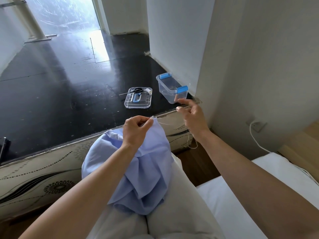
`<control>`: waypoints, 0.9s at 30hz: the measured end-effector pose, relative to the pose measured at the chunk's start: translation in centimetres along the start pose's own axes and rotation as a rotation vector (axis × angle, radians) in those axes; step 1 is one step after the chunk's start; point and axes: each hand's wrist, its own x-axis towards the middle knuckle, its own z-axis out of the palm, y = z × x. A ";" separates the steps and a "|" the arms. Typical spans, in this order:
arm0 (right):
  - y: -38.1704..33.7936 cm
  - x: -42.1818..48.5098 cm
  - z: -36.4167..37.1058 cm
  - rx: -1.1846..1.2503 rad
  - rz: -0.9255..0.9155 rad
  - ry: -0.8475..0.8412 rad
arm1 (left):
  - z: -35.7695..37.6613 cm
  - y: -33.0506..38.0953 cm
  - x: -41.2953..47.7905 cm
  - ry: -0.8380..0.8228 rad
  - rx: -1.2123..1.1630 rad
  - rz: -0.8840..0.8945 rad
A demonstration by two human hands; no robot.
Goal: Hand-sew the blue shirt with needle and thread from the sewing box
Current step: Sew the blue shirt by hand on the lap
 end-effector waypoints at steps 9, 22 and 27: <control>0.3 -0.5 2.4 -0.190 -0.041 -0.394 | -0.2 0.1 -0.2 -0.107 -0.036 0.050; 0.6 -0.8 1.9 -0.119 -0.005 -0.370 | -0.6 0.2 -0.2 -0.163 -0.186 -0.062; 0.4 -1.0 1.9 -0.109 0.000 -0.358 | -0.6 0.5 -0.3 -0.176 -0.199 -0.064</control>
